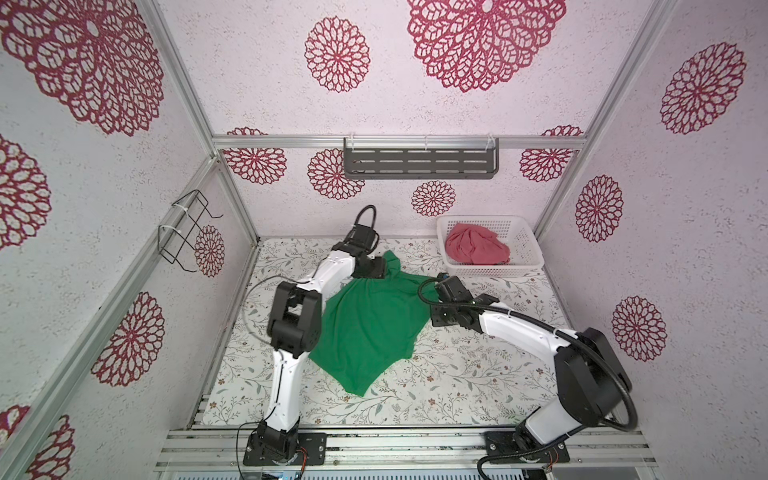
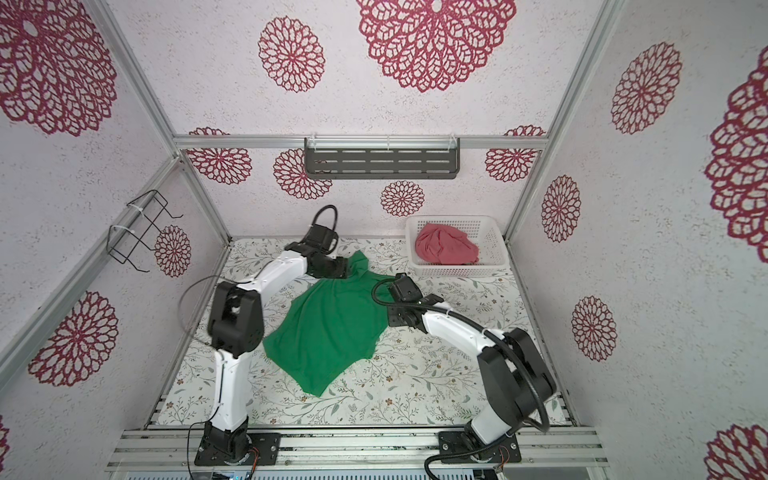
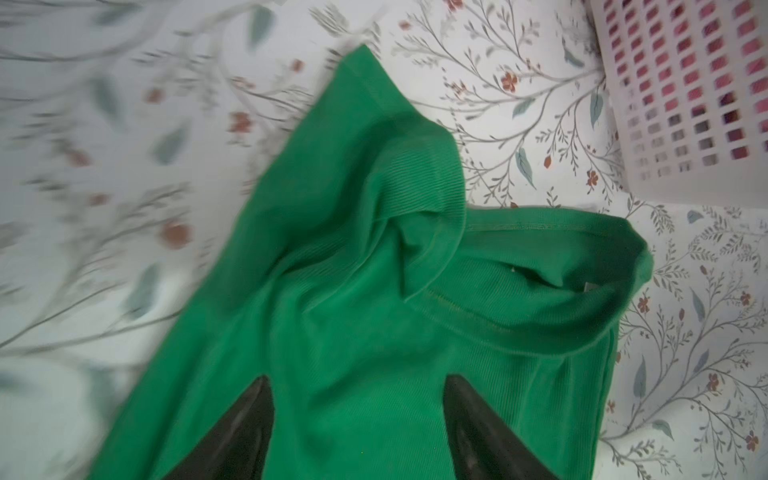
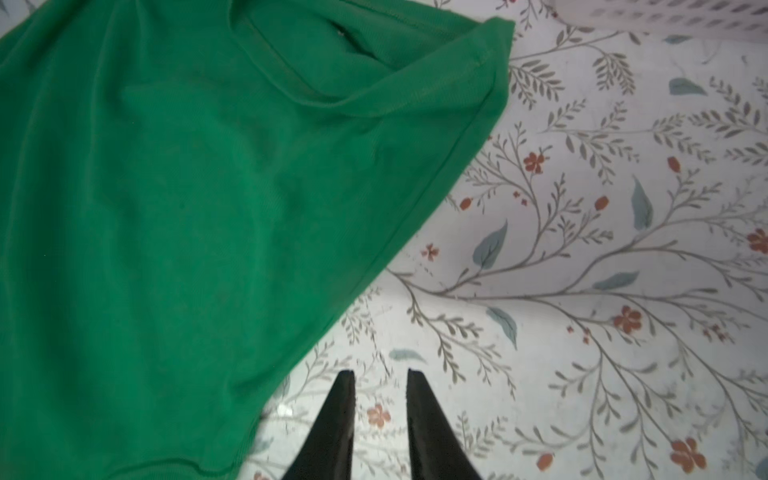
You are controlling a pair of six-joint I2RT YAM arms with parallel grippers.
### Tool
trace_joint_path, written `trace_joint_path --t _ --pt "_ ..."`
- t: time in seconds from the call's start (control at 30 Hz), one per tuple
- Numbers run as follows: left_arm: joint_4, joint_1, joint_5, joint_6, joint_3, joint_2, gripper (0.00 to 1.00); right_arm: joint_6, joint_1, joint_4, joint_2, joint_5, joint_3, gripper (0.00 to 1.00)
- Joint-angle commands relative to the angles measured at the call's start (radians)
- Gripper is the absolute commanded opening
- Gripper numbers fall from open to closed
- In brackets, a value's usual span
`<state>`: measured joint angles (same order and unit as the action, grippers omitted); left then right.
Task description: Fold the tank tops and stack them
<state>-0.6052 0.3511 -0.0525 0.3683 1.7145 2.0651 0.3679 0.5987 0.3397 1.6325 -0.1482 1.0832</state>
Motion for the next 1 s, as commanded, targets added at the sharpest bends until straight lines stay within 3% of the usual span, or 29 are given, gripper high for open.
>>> trace_joint_path --t 0.0,0.17,0.43,0.67,0.83,0.97 --pt "0.145 -0.036 0.069 0.120 -0.237 -0.184 0.67 -0.103 -0.039 -0.054 0.071 0.022 0.070 0.23" --pt "0.303 -0.086 0.034 0.255 -0.535 -0.293 0.62 -0.146 -0.062 -0.096 0.211 0.057 0.156 0.23" --pt "0.400 -0.099 0.003 0.330 -0.587 -0.200 0.54 -0.146 -0.066 -0.153 0.288 0.076 0.151 0.17" --pt "0.307 -0.127 -0.008 0.277 -0.416 -0.002 0.50 -0.076 -0.053 -0.162 0.196 0.062 -0.035 0.14" --pt "0.181 -0.132 -0.009 0.194 -0.171 0.173 0.50 0.019 0.010 -0.130 0.070 0.081 -0.204 0.13" --pt "0.063 -0.139 -0.035 0.147 0.066 0.312 0.50 0.139 0.119 -0.060 -0.042 0.150 -0.282 0.13"
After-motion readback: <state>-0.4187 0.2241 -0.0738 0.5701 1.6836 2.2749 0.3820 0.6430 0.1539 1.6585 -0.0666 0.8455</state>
